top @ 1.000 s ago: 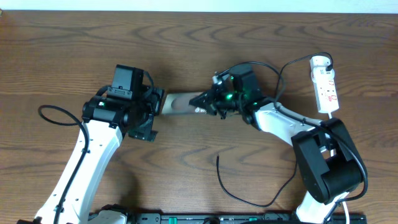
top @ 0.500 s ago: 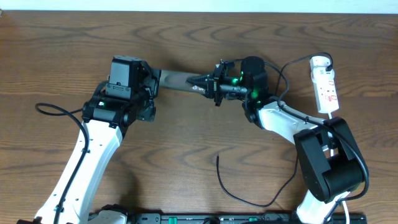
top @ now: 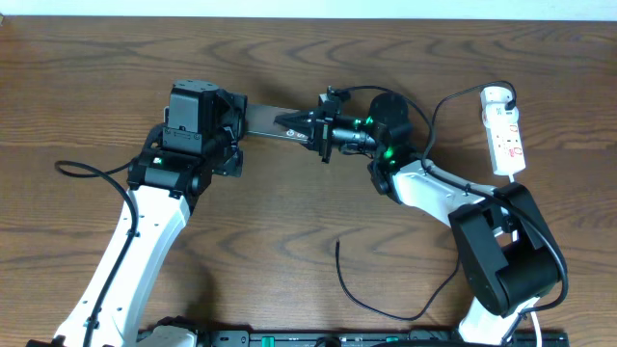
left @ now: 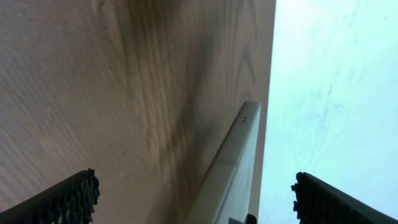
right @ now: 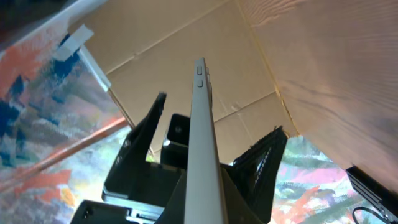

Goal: Plug charger to phone and switch on socket

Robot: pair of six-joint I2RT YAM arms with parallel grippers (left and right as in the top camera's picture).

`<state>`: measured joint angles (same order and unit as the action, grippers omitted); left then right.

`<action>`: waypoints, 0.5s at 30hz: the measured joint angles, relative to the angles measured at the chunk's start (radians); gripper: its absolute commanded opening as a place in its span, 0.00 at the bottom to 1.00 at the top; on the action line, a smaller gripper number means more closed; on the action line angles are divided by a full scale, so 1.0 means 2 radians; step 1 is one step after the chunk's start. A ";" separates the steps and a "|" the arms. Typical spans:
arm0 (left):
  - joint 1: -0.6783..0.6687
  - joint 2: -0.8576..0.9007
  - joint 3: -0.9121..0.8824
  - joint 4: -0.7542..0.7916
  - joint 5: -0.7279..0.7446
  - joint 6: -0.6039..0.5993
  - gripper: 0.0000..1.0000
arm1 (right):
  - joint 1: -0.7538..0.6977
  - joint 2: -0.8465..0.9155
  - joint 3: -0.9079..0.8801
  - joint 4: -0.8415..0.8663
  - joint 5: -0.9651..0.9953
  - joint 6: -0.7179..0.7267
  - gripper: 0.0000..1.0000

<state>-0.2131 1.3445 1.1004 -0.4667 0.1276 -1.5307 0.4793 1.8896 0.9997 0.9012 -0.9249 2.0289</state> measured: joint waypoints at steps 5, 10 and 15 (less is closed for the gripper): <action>0.000 0.000 0.000 0.019 0.000 0.002 0.97 | 0.008 0.000 0.000 0.019 -0.002 0.005 0.01; 0.000 0.000 0.000 0.032 0.000 0.028 0.97 | 0.008 0.000 0.000 0.019 -0.002 0.005 0.01; 0.000 0.000 0.000 0.056 0.007 0.054 0.96 | 0.008 0.000 0.000 0.019 -0.002 0.005 0.01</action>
<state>-0.2134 1.3445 1.1007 -0.3550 0.1421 -1.4235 0.4957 1.8896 0.9997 0.9398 -0.9283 2.0384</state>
